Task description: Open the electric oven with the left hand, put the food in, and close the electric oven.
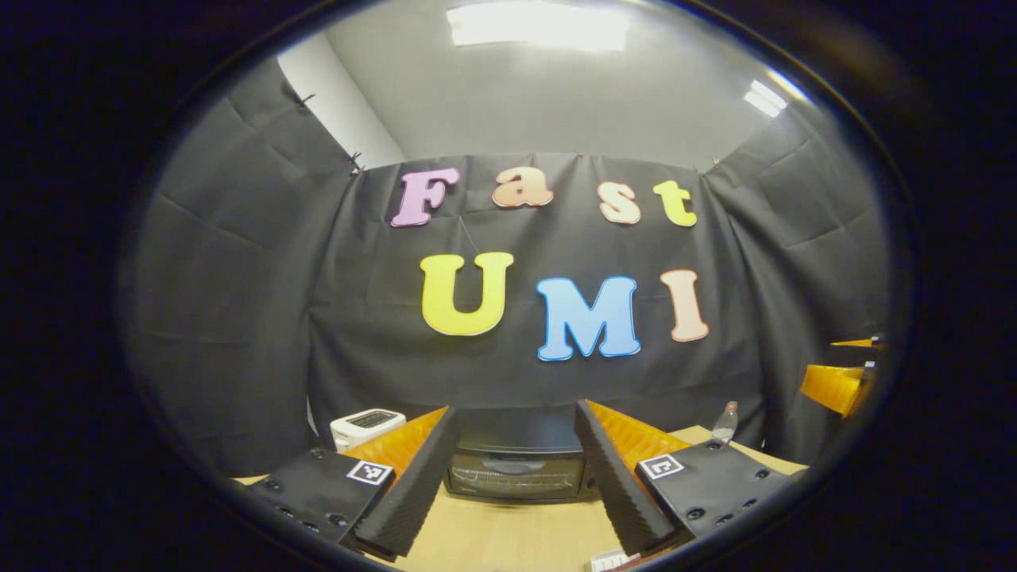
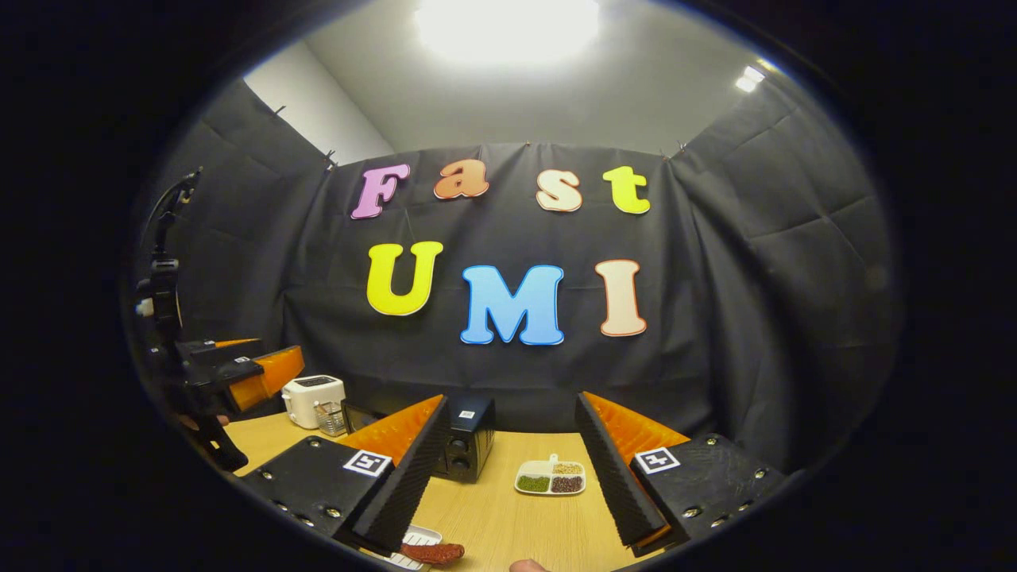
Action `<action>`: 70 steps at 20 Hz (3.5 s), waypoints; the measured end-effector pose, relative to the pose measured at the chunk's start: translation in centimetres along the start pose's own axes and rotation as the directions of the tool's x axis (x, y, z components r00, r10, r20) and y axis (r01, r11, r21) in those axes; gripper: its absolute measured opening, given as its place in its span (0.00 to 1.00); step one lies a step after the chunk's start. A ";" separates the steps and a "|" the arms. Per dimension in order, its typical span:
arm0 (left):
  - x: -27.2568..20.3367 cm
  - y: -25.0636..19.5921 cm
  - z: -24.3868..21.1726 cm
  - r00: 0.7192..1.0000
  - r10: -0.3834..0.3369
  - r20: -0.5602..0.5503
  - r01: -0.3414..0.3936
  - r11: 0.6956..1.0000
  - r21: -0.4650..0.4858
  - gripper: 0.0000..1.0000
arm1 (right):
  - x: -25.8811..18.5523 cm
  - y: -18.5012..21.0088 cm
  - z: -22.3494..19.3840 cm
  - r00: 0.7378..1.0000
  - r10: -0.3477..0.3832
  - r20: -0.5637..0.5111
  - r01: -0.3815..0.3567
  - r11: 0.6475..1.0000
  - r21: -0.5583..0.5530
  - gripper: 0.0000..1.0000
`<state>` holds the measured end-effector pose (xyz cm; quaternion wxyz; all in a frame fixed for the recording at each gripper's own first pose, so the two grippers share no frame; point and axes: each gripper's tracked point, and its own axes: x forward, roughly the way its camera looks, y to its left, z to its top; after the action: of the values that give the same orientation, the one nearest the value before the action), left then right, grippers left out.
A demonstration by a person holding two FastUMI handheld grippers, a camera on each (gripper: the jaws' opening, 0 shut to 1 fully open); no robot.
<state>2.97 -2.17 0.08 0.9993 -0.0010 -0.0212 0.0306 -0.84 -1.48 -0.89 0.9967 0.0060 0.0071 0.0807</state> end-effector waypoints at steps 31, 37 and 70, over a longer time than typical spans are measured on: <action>23.4 0.5 -25.9 0.933 -0.153 -0.325 0.168 0.985 0.021 0.97 | 4.3 -0.8 -0.4 0.921 -0.388 -0.047 0.377 0.914 -0.150 0.96; 22.2 0.6 -25.6 0.945 -0.148 -0.293 0.155 0.988 -0.001 0.98 | 4.5 -0.7 -0.4 0.927 -0.372 -0.050 0.361 0.920 -0.151 0.95; 3.7 2.4 -35.4 0.840 -0.064 -0.538 0.126 0.989 0.079 0.99 | 0.5 0.8 -4.5 0.965 -0.216 -0.146 0.200 0.973 -0.116 0.96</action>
<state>8.02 0.47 -35.19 0.9644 0.0470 0.2594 -0.0195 -0.51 -0.56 -5.36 0.9950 -0.0514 0.0822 -0.0240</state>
